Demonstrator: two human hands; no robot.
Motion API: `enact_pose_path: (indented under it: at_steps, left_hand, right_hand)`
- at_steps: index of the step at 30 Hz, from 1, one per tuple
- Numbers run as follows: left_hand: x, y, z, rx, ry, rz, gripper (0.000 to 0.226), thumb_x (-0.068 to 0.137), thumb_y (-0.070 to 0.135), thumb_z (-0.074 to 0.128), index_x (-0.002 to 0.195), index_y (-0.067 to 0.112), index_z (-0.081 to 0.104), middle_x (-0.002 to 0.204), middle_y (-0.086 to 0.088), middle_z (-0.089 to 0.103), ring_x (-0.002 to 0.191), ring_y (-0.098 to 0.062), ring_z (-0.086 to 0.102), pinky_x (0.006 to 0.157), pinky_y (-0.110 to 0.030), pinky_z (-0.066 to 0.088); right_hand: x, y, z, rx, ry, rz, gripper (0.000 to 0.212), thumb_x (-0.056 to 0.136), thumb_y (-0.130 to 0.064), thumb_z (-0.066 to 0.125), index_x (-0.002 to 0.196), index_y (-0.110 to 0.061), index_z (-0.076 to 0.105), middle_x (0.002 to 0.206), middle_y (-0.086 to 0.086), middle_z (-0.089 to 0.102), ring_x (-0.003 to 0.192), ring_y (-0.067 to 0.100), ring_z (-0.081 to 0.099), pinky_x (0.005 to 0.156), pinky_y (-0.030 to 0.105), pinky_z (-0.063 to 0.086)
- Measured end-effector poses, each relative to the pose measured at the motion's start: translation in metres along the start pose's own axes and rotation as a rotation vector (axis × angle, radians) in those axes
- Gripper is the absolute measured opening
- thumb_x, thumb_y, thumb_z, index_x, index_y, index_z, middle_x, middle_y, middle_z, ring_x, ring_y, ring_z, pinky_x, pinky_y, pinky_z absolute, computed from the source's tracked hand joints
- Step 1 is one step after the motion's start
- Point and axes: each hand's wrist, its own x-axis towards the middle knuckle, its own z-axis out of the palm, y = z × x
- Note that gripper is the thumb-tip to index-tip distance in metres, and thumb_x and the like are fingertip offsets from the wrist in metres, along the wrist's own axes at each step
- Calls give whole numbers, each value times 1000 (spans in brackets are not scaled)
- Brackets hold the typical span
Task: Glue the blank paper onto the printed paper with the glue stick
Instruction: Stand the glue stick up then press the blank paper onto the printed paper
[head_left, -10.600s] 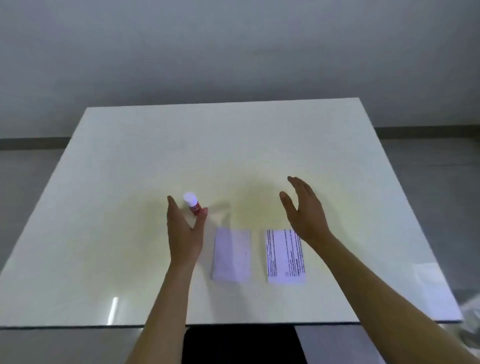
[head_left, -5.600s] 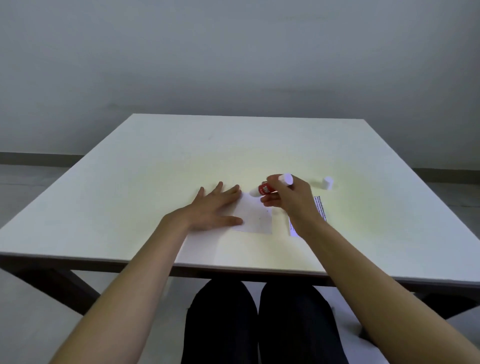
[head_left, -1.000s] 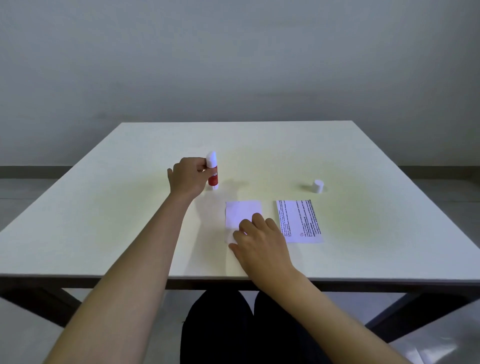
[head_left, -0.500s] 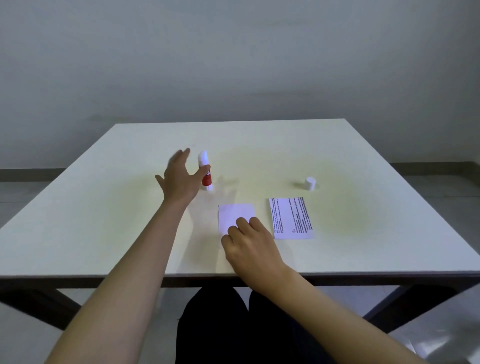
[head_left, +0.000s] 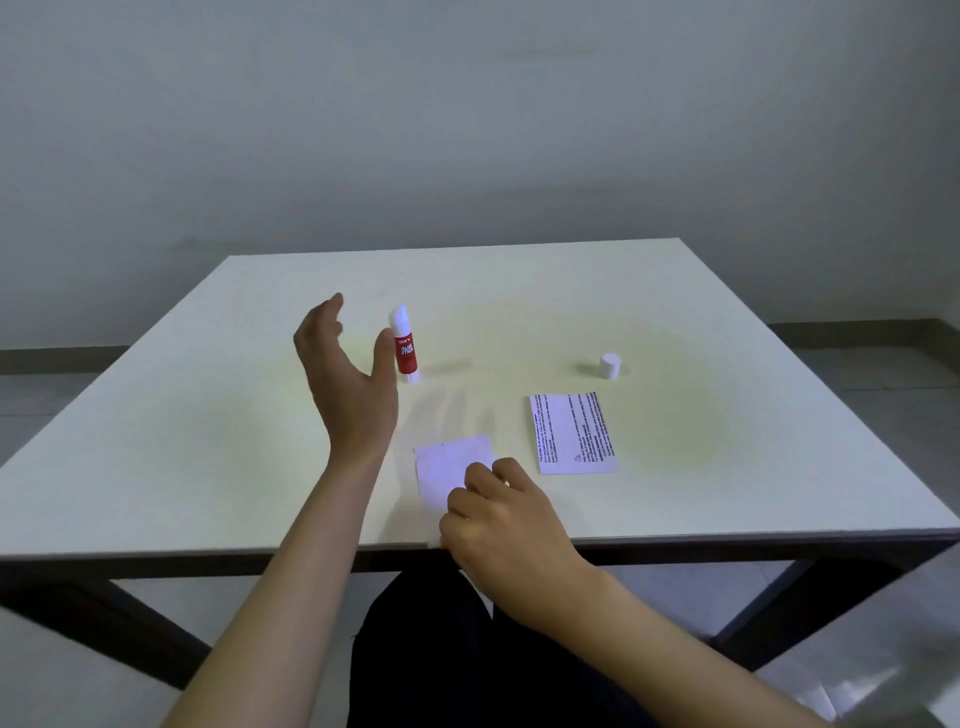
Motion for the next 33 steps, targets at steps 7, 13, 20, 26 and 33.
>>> enact_pose_path:
  at_steps: [7, 13, 20, 26, 33]
  left_hand:
    - [-28, 1, -3, -142, -54, -64, 33, 89, 17, 57, 121, 19, 54, 121, 12, 51, 84, 14, 56, 78, -17, 45]
    - [-27, 3, -8, -144, -65, -86, 28, 89, 16, 56, 117, 22, 56, 116, 15, 54, 80, 19, 54, 71, -6, 43]
    - [-36, 7, -12, -179, -124, -197, 5, 89, 24, 56, 84, 22, 57, 73, 14, 65, 57, 2, 61, 58, -8, 44]
    - [-66, 23, 7, -344, -379, -427, 10, 85, 23, 65, 76, 20, 67, 68, 6, 70, 56, -8, 68, 60, -20, 53]
    - [-61, 41, 23, -384, -482, -517, 15, 81, 14, 67, 69, 21, 71, 56, 11, 71, 57, -2, 68, 63, -18, 48]
  right_hand:
    - [-8, 4, -1, 39, -57, -14, 19, 61, -33, 71, 50, -26, 58, 52, -10, 53, 55, 13, 51, 53, 21, 41]
    - [-16, -2, 2, 110, 149, 12, 22, 63, 2, 53, 51, -17, 52, 52, -3, 50, 51, 19, 47, 48, 25, 38]
    - [-4, 49, -16, 1113, 459, 865, 14, 81, -5, 69, 70, -14, 67, 56, -9, 63, 52, 7, 58, 58, 23, 50]
    - [-8, 73, -20, 1806, 584, 1088, 10, 87, 2, 60, 77, 1, 61, 60, 9, 65, 56, 23, 69, 57, 25, 57]
    - [-21, 79, -17, 1828, 542, 1132, 6, 87, 3, 59, 81, 2, 60, 60, 7, 67, 58, 24, 70, 57, 27, 58]
